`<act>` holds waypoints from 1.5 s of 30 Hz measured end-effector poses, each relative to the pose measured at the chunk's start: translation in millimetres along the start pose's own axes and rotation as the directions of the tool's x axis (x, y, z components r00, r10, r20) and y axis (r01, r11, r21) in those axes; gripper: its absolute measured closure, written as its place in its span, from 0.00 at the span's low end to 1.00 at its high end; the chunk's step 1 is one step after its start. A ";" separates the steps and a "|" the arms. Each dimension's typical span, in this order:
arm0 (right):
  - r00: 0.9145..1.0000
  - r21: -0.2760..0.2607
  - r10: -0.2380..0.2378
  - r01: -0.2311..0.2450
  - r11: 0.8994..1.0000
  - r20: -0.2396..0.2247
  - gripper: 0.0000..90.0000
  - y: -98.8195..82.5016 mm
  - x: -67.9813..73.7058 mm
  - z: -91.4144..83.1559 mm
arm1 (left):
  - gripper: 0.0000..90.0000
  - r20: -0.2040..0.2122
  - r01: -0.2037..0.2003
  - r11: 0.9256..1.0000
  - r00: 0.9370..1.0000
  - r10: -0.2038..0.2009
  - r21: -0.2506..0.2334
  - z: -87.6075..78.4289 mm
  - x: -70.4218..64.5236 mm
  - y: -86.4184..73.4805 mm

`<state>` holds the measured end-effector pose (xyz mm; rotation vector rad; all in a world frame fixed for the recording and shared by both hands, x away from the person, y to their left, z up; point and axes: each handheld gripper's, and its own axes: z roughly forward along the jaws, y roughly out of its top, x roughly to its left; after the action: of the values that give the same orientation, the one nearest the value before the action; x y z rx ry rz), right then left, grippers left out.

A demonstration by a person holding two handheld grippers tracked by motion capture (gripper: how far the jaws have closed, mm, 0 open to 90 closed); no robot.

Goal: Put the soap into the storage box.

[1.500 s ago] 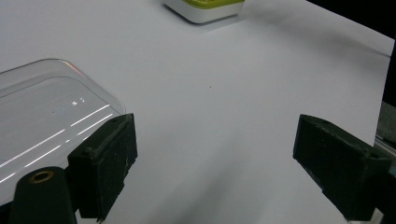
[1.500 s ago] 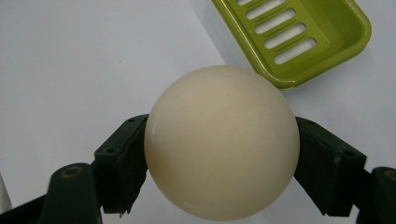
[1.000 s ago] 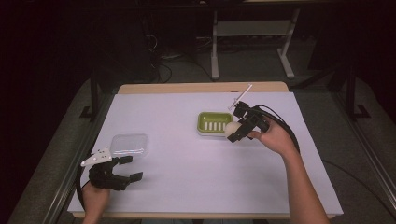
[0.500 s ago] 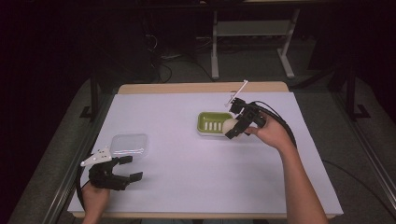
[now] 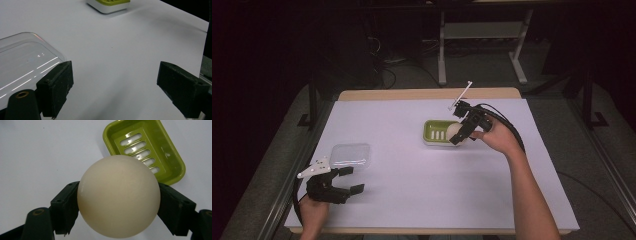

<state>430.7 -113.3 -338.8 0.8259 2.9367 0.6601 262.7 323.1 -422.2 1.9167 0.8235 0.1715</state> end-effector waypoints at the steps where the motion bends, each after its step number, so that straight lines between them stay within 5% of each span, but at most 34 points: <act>1: 1.000 -0.008 0.003 -0.003 1.000 -0.004 0.26 1.2 -1.5 0.5 | 0.14 0.002 0.002 1.000 1.000 -0.002 -0.003 0.0 0.1 -0.1; 24: 1.000 0.010 -0.031 0.031 0.999 -0.006 0.26 30.4 -3.9 3.0 | 0.14 0.003 0.002 1.000 1.000 -0.002 -0.009 -0.8 1.5 -0.2; 45: 1.000 0.039 0.031 -0.030 0.999 -0.003 0.26 40.5 -16.3 34.4 | 0.14 0.005 -0.001 1.000 1.000 0.001 -0.010 -0.7 1.7 -0.2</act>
<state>469.2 -76.8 -355.2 0.8753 2.9550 0.6083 263.6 324.8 -422.5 1.9073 0.8172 0.1710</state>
